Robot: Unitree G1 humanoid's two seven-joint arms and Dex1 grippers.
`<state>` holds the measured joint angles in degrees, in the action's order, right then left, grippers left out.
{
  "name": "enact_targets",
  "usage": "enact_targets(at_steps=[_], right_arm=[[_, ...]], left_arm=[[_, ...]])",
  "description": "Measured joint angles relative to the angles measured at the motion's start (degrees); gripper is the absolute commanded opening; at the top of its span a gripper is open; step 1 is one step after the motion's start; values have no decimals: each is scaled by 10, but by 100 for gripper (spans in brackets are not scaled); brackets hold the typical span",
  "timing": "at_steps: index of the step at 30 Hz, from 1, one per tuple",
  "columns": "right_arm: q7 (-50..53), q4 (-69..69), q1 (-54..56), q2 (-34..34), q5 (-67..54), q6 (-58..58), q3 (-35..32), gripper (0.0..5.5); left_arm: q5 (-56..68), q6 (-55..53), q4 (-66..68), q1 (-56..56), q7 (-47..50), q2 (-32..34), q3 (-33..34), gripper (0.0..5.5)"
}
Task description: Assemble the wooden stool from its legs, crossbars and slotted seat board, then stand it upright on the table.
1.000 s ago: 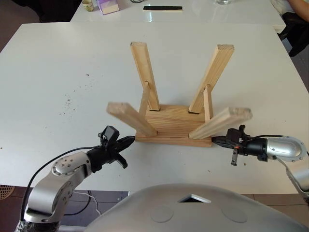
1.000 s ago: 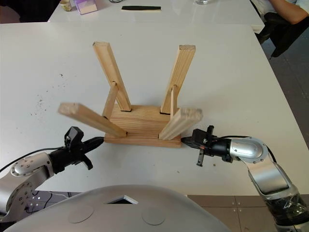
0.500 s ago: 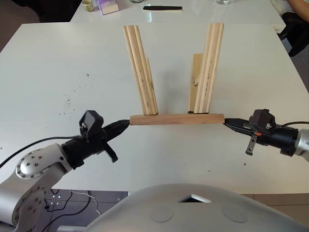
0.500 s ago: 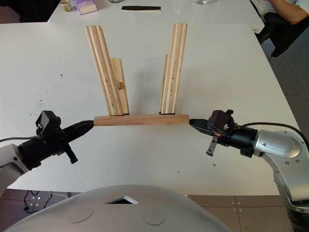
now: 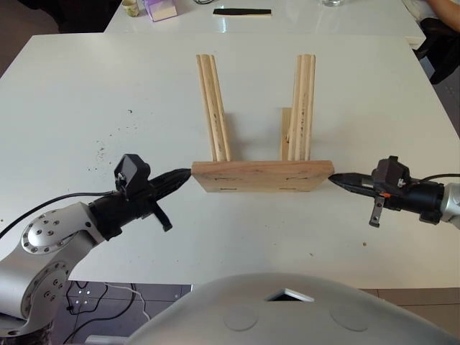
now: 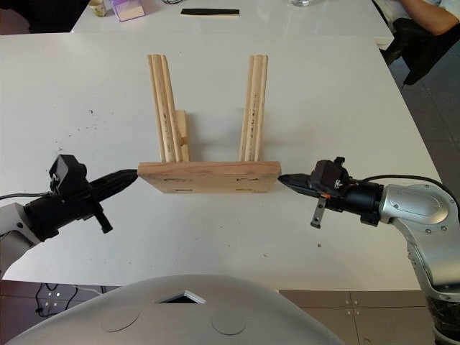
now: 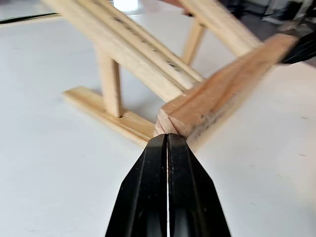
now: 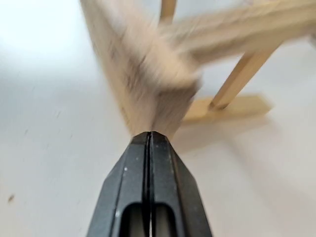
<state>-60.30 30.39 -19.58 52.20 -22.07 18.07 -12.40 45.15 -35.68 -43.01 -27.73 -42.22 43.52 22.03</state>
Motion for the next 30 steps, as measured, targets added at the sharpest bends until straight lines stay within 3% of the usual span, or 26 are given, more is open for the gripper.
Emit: enact_targets(at_steps=[5, 11, 16, 24, 30], right_arm=[[-19, -82, 31, 0, 19, -41, 14, 58], [-47, -157, 132, -9, 69, -83, 116, 148], [-79, -230, 196, -24, 93, -114, 172, 228], [-152, -303, 219, -18, 116, -160, 217, 254], [-140, -316, 251, -53, 122, -170, 236, 254]], left_arm=[[-76, 66, 138, 1, -78, 34, 7, 106], [-196, 159, 199, 30, -144, 37, -148, 198], [-253, 216, 268, 119, -175, 31, -221, 281], [-318, 329, 375, 194, -217, 11, -289, 285], [-319, 354, 413, 240, -231, -9, -299, 285]])
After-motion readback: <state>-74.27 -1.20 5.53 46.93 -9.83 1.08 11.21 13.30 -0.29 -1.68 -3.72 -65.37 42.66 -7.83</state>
